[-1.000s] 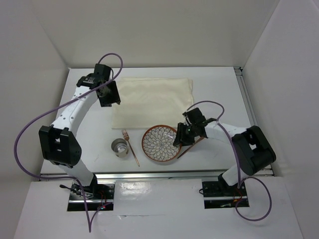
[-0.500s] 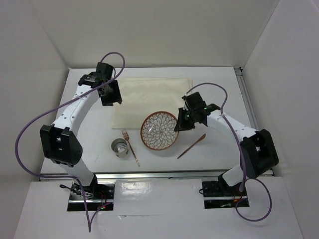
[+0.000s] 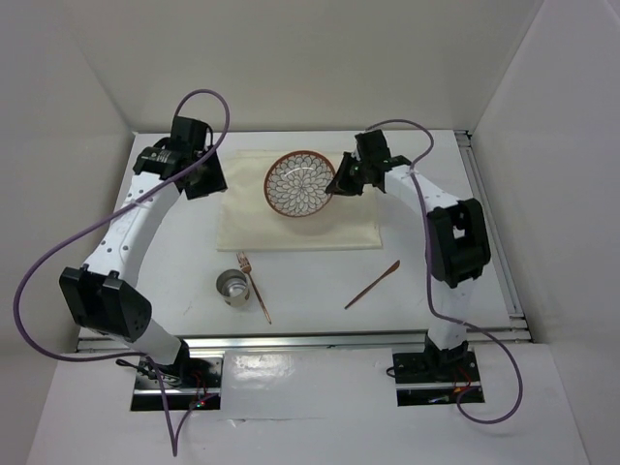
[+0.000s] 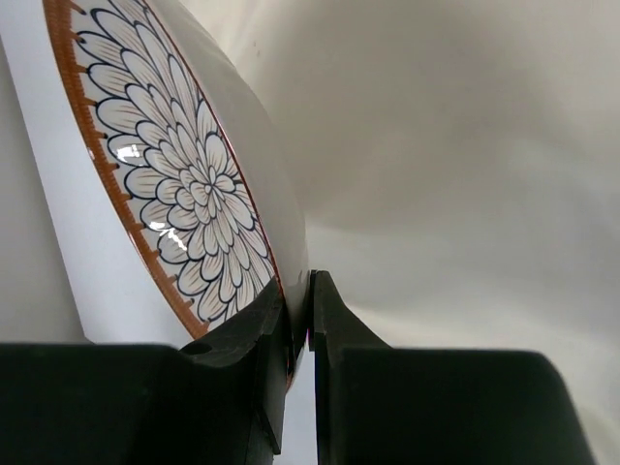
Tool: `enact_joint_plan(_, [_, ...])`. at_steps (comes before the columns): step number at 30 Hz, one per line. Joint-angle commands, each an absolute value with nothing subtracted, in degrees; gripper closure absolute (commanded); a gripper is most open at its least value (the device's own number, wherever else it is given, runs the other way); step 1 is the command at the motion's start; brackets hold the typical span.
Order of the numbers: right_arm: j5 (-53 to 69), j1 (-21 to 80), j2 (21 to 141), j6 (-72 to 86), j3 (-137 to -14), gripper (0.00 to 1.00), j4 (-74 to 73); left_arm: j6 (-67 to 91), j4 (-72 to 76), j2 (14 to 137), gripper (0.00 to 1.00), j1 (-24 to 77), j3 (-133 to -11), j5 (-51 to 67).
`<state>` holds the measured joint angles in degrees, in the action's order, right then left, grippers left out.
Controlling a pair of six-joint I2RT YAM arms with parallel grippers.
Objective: Set the dinner table for one person
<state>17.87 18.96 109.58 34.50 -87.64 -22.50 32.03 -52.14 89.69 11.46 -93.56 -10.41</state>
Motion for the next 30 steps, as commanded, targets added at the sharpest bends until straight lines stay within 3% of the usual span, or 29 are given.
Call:
enact_joint_plan(1, [24.6, 18.46, 113.63, 41.74, -93.87, 1.0, -13.11, 33.31, -50.98, 87.28, 0.43, 11.69, -92.29, -11.6])
enact_joint_plan(20, [25.14, 17.93, 124.19, 45.97, -97.47, 0.98, -13.0, 31.73, -52.12, 86.75, 0.42, 11.69, -88.07, -7.04])
enact_joint_plan(24, [22.33, 17.93, 122.88, 45.27, -96.24, 0.47, -14.24, 31.73, -52.73, 85.69, 0.4, 11.69, -85.44, -5.72])
enact_joint_plan(25, [21.8, 17.93, 122.35, 45.26, -96.24, 0.22, -14.85, 31.73, -53.26, 85.08, 0.38, 11.69, -85.43, -5.02])
enact_joint_plan(27, [20.4, 18.46, 121.55, 43.08, -96.24, 0.07, -16.69, 31.73, -53.26, 84.38, 0.35, 11.69, -84.81, -4.31])
enact_joint_plan(28, [19.26, 18.46, 120.86, 42.37, -97.72, 0.03, -18.61, 31.73, -53.87, 83.07, 0.29, 11.69, -84.12, -4.31])
enact_joint_plan(30, [17.59, 19.07, 120.23, 40.18, -99.05, 0.01, -20.91, 31.73, -54.4, 82.01, 0.29, 11.69, -82.98, -3.61])
